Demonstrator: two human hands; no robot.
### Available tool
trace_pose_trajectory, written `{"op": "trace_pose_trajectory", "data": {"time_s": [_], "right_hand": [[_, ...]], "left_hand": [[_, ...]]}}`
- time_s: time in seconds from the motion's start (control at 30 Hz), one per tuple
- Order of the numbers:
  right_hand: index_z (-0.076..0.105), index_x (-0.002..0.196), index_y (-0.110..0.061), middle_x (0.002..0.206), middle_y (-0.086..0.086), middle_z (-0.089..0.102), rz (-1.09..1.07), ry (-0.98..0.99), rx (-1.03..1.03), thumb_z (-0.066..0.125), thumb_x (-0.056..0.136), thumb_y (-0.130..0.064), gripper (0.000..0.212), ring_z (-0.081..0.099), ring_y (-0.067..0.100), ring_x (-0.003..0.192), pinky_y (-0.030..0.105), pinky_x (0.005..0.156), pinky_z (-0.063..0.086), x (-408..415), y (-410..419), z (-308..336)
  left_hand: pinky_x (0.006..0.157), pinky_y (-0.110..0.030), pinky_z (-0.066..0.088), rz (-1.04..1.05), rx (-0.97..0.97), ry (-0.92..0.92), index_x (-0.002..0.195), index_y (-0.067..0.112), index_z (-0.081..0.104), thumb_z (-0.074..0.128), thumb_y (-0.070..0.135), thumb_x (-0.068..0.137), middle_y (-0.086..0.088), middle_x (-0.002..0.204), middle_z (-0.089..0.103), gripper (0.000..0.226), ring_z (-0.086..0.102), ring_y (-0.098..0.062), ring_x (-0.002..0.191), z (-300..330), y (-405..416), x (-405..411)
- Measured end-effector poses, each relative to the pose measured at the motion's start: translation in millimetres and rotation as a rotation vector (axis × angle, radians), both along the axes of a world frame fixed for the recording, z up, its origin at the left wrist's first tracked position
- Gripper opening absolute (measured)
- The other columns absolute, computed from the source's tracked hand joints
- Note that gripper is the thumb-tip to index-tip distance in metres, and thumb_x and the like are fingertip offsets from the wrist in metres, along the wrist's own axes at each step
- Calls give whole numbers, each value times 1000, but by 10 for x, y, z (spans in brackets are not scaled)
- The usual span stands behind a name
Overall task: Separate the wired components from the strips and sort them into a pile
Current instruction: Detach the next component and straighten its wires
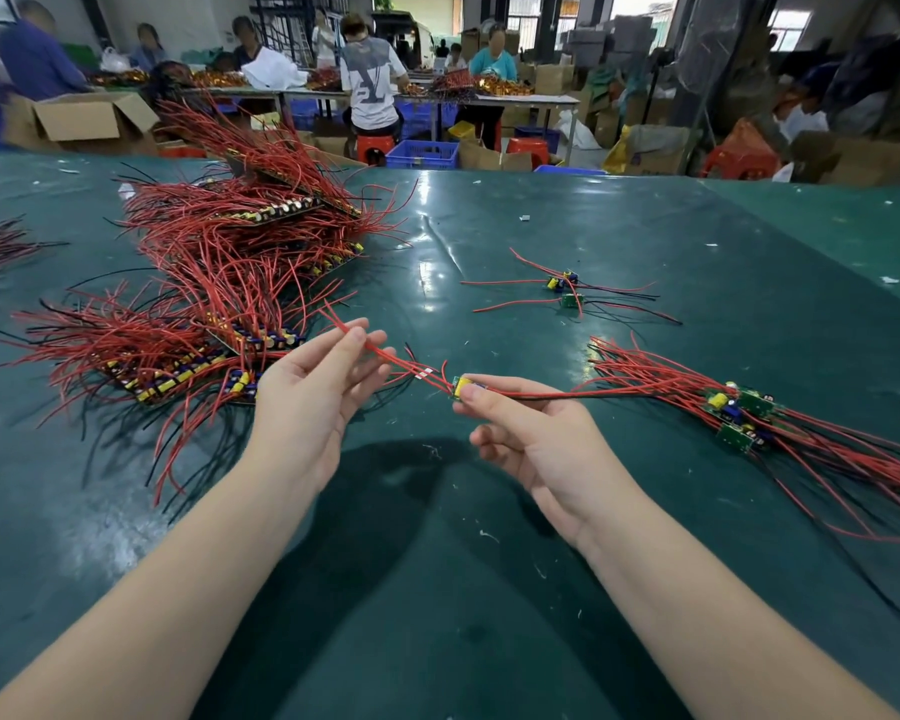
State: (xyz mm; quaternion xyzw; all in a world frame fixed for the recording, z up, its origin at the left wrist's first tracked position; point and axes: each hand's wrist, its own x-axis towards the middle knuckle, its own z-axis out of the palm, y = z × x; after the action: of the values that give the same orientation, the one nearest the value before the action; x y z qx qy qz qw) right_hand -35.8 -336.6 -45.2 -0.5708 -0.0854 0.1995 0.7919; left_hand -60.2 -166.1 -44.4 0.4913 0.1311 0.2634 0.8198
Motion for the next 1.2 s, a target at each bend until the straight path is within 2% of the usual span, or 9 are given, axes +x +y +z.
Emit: {"op": "trace_pose_trajectory", "data": {"time_s": [0.17, 0.33, 0.5, 0.7, 0.87, 0.93, 1.07, 1.2], "right_hand": [[77, 81, -13, 80, 8, 74, -1, 22, 8, 74, 81, -9, 5, 60, 10, 52, 16, 51, 48, 20, -9, 0], [76, 83, -13, 80, 8, 74, -2, 30, -9, 74, 80, -9, 5, 61, 10, 52, 17, 51, 48, 41, -24, -3], [76, 83, -13, 81, 8, 74, 14, 33, -11, 74, 80, -9, 5, 61, 10, 52, 17, 51, 48, 46, -25, -1], [77, 81, -14, 82, 8, 74, 36, 38, 8, 73, 80, -9, 6, 61, 10, 53, 17, 51, 48, 41, -21, 12], [77, 80, -14, 82, 9, 74, 41, 61, 10, 73, 80, -11, 5, 61, 9, 53, 17, 51, 49, 54, -25, 9], [77, 79, -14, 82, 8, 75, 41, 81, 14, 73, 80, -11, 5, 62, 8, 53, 16, 51, 49, 60, -27, 9], [79, 75, -16, 82, 8, 75, 49, 104, 24, 74, 78, -13, 6, 62, 7, 53, 16, 51, 49, 66, -33, 17], [79, 76, -16, 82, 8, 75, 67, 103, 20, 75, 76, -15, 4, 62, 7, 53, 16, 51, 49, 59, -27, 14]], "left_hand": [[66, -18, 57, 6, 61, 2, 96, 6, 65, 54, -2, 93, -5, 75, 74, 14, 71, -11, 68, -3, 35, 6], [72, -22, 57, 14, 14, -24, 98, 3, 63, 55, -6, 91, -9, 91, 72, 14, 72, -15, 78, 7, 86, 8], [68, -20, 57, 14, -46, -45, 95, 5, 66, 57, 6, 94, -4, 82, 75, 9, 73, -14, 79, 33, 129, 6], [65, -16, 55, 97, 14, -26, 95, 0, 65, 56, 0, 93, -3, 74, 74, 9, 72, -13, 74, 36, 101, 4], [72, -20, 56, 96, 11, -67, 101, 2, 62, 52, 0, 96, -11, 90, 70, 11, 71, -15, 80, 61, 88, 12], [75, -21, 57, 67, -24, -88, 101, 3, 62, 50, 2, 97, -8, 88, 72, 12, 72, -15, 83, 74, 105, 4], [70, -17, 56, 88, -13, -70, 96, 2, 64, 52, 0, 95, -5, 80, 73, 12, 72, -13, 78, 81, 108, -8], [67, -16, 55, 142, 39, -24, 94, 1, 63, 53, -3, 94, -14, 88, 68, 11, 72, -13, 75, 61, 90, 2]]}}
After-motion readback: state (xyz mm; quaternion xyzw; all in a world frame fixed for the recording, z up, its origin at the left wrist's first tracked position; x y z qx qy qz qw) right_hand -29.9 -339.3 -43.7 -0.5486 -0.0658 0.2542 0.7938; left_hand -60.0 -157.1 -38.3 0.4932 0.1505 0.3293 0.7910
